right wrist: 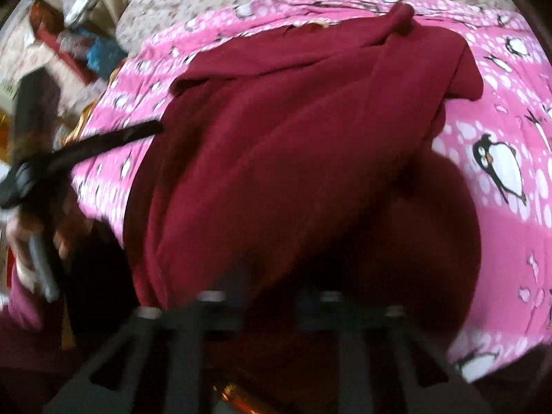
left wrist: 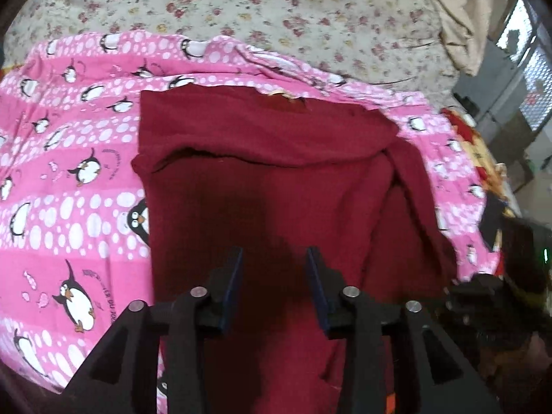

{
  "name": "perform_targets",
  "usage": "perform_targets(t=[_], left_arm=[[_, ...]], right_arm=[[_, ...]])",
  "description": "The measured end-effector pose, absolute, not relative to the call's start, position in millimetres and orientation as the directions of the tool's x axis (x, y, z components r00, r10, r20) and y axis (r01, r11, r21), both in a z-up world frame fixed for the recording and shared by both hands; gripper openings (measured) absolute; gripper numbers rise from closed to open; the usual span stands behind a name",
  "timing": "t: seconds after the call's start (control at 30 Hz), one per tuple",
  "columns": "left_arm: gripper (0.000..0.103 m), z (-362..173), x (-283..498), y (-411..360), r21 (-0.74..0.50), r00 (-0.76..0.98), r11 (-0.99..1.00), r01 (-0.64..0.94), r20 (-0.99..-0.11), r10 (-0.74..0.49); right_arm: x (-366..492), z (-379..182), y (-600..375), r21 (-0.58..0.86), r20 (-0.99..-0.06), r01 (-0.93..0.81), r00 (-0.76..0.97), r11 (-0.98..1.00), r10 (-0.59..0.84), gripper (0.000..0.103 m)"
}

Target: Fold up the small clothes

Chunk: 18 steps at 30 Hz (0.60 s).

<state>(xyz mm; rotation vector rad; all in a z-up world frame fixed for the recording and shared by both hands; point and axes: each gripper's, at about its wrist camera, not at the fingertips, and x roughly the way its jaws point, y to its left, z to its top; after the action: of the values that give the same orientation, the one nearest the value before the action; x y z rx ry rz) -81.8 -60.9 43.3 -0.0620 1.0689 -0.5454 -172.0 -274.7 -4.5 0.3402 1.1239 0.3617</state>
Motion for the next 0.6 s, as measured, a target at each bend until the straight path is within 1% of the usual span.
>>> perform_targets(t=[0.07,0.17,0.23,0.33,0.4,0.5,0.53,0.6], left_arm=[[0.030,51,-80,-54,-0.347,0.362,0.851,0.393,-0.792,-0.491],[0.033,60,-74,-41,-0.414,0.367,0.826,0.383,-0.752,-0.548],[0.035,62,-69,-33,-0.447,0.372,0.816,0.366,-0.734,-0.569],[0.036,61,-62,-21,-0.490,0.373,0.803,0.339,-0.714,-0.593],[0.037,57,-59,-14,-0.521,0.364,0.792,0.319,-0.704,-0.610],[0.044,52,-56,-8,-0.540,0.357,0.785,0.304,-0.699,-0.620],[0.047,51,-55,-7,-0.539,0.357,0.786,0.302,-0.701,-0.618],[0.047,46,-52,-9,-0.522,0.352,0.799,0.298,-0.718,-0.601]], right_arm=[[-161,16,-272,0.493,-0.753,-0.146,0.422,0.857,0.505,0.007],[-134,44,-267,0.534,-0.689,-0.190,0.468,0.824,0.554,0.007],[-111,52,-262,0.530,-0.681,-0.190,0.486,0.827,0.548,0.007],[-66,42,-252,0.553,-0.693,-0.142,0.469,0.821,0.548,0.007],[-36,20,-245,0.541,-0.730,-0.092,0.442,0.836,0.521,0.007],[-7,-13,-237,0.576,-0.753,-0.018,0.377,0.817,0.539,0.015],[-2,-22,-238,0.606,-0.741,0.011,0.371,0.795,0.559,0.019],[1,-25,-241,0.640,-0.711,0.017,0.394,0.769,0.583,0.022]])
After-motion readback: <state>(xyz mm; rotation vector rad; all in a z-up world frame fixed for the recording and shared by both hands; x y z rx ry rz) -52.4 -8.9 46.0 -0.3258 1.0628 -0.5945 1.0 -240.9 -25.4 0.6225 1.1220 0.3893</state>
